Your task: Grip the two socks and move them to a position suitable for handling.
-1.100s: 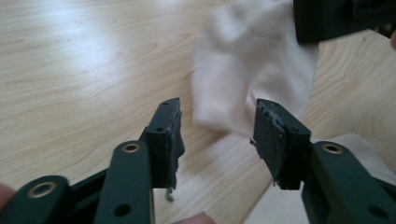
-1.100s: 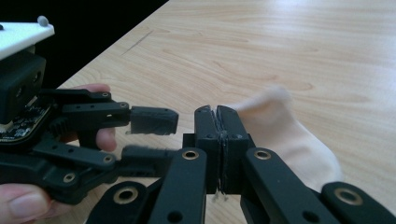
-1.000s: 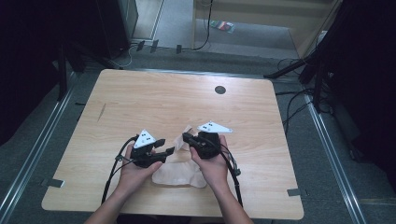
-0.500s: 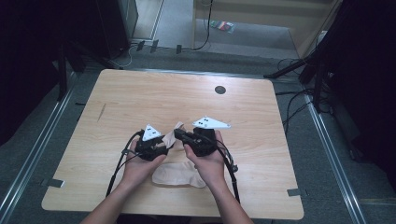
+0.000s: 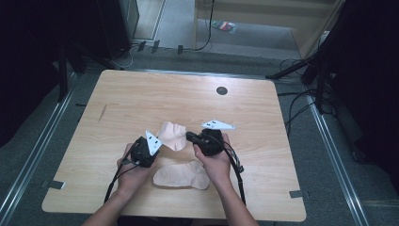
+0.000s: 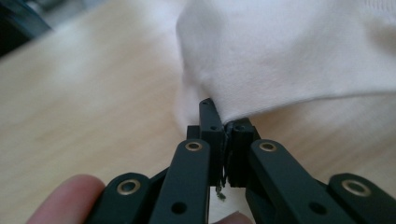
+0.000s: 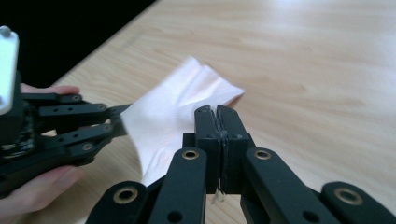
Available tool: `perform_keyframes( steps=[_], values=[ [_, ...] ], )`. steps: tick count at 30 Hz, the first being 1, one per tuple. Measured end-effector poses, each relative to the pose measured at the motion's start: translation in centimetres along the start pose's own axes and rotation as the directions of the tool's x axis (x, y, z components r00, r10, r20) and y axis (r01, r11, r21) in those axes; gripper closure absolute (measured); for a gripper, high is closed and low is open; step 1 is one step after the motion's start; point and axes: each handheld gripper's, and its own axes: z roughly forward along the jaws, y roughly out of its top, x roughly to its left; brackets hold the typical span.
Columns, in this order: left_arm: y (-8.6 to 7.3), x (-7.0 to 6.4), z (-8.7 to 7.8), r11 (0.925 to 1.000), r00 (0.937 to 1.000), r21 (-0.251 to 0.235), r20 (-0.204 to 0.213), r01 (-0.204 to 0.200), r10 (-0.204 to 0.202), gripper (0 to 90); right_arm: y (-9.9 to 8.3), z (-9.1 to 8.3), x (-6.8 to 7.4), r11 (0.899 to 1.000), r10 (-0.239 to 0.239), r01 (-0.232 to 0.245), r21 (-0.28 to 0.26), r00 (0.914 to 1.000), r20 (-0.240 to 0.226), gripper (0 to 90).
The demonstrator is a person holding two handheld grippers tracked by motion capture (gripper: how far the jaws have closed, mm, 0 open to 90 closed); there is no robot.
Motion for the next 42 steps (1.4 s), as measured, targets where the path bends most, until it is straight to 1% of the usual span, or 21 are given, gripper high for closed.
perform_keyframes(
  steps=[2, 3, 5, 6, 7, 11, 12, 13, 14, 16, 18, 20, 23, 25, 28, 31, 33, 35, 38, 40, 42],
  values=[
    [-0.5, 0.0, 0.5, 0.9994, 0.9969, 0.02, 0.073, 0.028, -0.029, 79.4, -0.6, 0.2, -0.8, 1.0, 0.012, -0.013, 0.028, 0.9997, 0.023, 89.6],
    [-0.7, 0.0, 0.6, 0.9989, 0.9948, 0.027, 0.093, 0.038, -0.04, 79.4, -0.9, 0.3, -1.1, 0.999, 0.002, -0.003, 0.04, 0.9995, 0.03, 89.7],
    [-0.9, 0.3, 0.7, 0.9965, 0.9851, 0.037, 0.152, 0.075, -0.08, 73.7, -1.1, 0.3, -1.6, 0.998, -0.022, 0.019, 0.059, 0.9985, 0.049, 89.6],
    [-1.0, 0.8, 0.7, 0.9944, 0.9813, 0.059, 0.167, 0.088, -0.096, 65.3, -1.1, 0.1, -2.2, 0.995, -0.054, 0.048, 0.085, 0.9966, 0.062, 89.5],
    [-1.0, 0.8, 0.7, 0.9944, 0.9813, 0.059, 0.167, 0.088, -0.096, 63.1, -1.1, 0.1, -2.2, 0.995, -0.054, 0.048, 0.085, 0.9966, 0.062, 89.5],
    [-1.4, 2.2, 0.2, 0.9883, 0.9577, 0.054, 0.245, 0.142, -0.151, 54.6, -1.1, 0.0, -3.5, 0.986, -0.098, 0.085, 0.144, 0.9916, 0.084, 87.0],
    [-1.5, 2.6, 0.0, 0.9849, 0.9486, 0.043, 0.265, 0.168, -0.173, 52.4, -1.2, -0.1, -4.1, 0.984, -0.112, 0.091, 0.15, 0.9839, 0.139, 71.5],
    [-1.5, 3.0, -0.1, 0.9825, 0.9442, 0.042, 0.272, 0.182, -0.186, 52.4, -1.2, -0.1, -4.1, 0.984, -0.112, 0.091, 0.15, 0.9839, 0.139, 71.5],
    [-1.5, 3.4, -0.1, 0.9767, 0.9363, 0.037, 0.279, 0.212, -0.213, 51.2, -1.2, -0.2, -4.5, 0.987, -0.1, 0.077, 0.14, 0.9811, 0.166, 64.8],
    [-1.4, 4.0, 0.1, 0.9649, 0.9285, 0.027, 0.266, 0.261, -0.259, 50.9, -1.3, -0.7, -5.1, 0.993, -0.058, 0.037, 0.108, 0.9783, 0.199, 63.3],
    [-1.2, 4.8, 0.5, 0.9482, 0.9185, 0.015, 0.244, 0.317, -0.311, 51.0, -1.4, -1.1, -5.5, 0.998, -0.012, -0.002, 0.069, 0.9777, 0.209, 61.1],
    [-0.8, 5.5, 0.9, 0.9295, 0.9041, 0.004, 0.231, 0.369, -0.36, 51.0, -1.8, -1.3, -5.6, 0.998, 0.014, -0.028, 0.064, 0.9769, 0.213, 59.8],
    [0.0, 6.1, 1.9, 0.9193, 0.899, 0.0, 0.209, 0.394, -0.385, 50.8, -2.5, -1.0, -5.3, 0.995, 0.022, -0.042, 0.087, 0.9766, 0.214, 58.2],
    [0.5, 6.5, 2.8, 0.9125, 0.8896, 0.004, 0.221, 0.409, -0.4, 51.9, -3.0, -0.5, -5.2, 0.993, 0.037, -0.06, 0.103, 0.9765, 0.213, 56.2],
    [1.0, 6.8, 3.9, 0.9085, 0.8838, 0.019, 0.224, 0.417, -0.411, 56.4, -3.5, 0.2, -5.1, 0.99, 0.051, -0.079, 0.121, 0.9739, 0.221, 55.9],
    [1.2, 6.9, 4.7, 0.9116, 0.8845, 0.043, 0.227, 0.409, -0.407, 59.3, -3.7, 0.7, -5.1, 0.985, 0.073, -0.105, 0.139, 0.9723, 0.222, 57.2],
    [1.3, 6.7, 5.4, 0.919, 0.8954, 0.078, 0.207, 0.387, -0.394, 58.8, -3.9, 0.9, -5.0, 0.983, 0.08, -0.114, 0.142, 0.9709, 0.226, 59.7],
    [1.2, 6.6, 5.9, 0.9201, 0.8958, 0.096, 0.21, 0.38, -0.392, 60.0, -3.9, 1.0, -5.0, 0.983, 0.073, -0.109, 0.148, 0.9705, 0.23, 64.1],
    [1.3, 6.5, 6.4, 0.9265, 0.8981, 0.121, 0.229, 0.356, -0.375, 75.5, -4.0, 1.2, -4.9, 0.982, 0.055, -0.096, 0.163, 0.9694, 0.239, 74.5],
    [1.6, 6.3, 6.2, 0.9404, 0.9134, 0.128, 0.228, 0.315, -0.337, 89.3, -4.1, 1.3, -4.8, 0.981, 0.04, -0.084, 0.177, 0.9698, 0.24, 85.5],
    [1.8, 6.2, 5.7, 0.9494, 0.9218, 0.131, 0.233, 0.285, -0.309, 90.0, -4.1, 1.3, -4.8, 0.982, 0.028, -0.07, 0.175, 0.9714, 0.236, 88.0]
  ],
)
